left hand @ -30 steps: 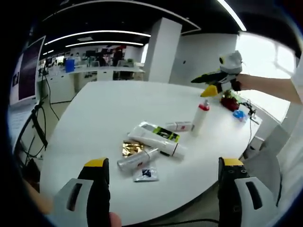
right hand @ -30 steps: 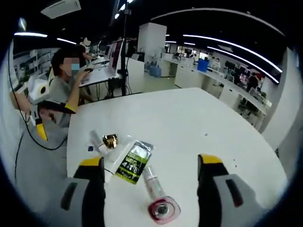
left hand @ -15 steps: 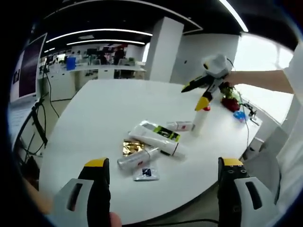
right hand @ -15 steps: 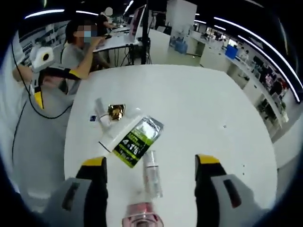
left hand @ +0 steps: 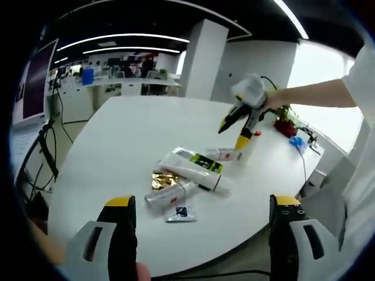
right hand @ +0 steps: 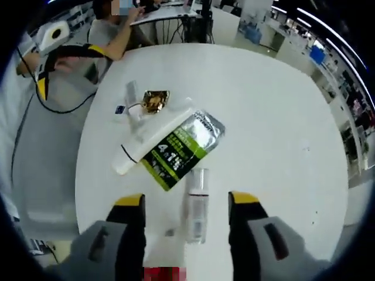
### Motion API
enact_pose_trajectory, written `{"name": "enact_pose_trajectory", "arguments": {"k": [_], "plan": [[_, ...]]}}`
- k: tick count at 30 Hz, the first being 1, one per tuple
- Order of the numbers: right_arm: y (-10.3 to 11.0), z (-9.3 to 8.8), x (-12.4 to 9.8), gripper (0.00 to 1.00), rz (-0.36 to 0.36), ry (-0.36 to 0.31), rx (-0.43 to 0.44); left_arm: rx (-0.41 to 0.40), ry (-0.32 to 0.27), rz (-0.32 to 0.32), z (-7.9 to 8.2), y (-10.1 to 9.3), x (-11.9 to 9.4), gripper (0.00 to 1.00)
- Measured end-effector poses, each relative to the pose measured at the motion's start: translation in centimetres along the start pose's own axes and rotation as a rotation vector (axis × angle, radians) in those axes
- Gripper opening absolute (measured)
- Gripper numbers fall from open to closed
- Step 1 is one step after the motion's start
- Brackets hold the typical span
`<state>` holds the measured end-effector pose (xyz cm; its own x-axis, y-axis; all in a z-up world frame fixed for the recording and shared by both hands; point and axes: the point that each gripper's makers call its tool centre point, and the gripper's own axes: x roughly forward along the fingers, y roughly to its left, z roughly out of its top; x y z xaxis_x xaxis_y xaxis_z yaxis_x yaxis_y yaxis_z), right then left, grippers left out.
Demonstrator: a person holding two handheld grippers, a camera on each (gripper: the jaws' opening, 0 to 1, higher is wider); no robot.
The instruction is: Arrange the skincare products in the storage area until every visible bottle or jar stands upright without overlapping.
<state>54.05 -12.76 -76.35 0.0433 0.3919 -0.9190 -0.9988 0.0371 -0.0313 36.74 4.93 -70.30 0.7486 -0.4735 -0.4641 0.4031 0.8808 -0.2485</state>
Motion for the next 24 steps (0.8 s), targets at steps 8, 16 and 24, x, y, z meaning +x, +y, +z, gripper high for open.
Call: {"name": "enact_pose_trajectory", "arguments": {"k": [8, 16, 24], "plan": [[-0.9, -0.7, 1.7, 0.45, 0.023, 0.056, 0.030, -0.011, 0.005, -0.001, -0.2, 0.1, 0.1, 0.92], [-1.3, -1.4, 3.7, 0.36, 0.017, 0.121, 0.065, -0.025, 0.003, 0.007, -0.1, 0.2, 0.1, 0.92], [-2.0, -1.4, 5.1, 0.28, 0.006, 0.176, 0.051, -0.030, 0.004, 0.007, -0.1, 0.3, 0.1, 0.92]]}}
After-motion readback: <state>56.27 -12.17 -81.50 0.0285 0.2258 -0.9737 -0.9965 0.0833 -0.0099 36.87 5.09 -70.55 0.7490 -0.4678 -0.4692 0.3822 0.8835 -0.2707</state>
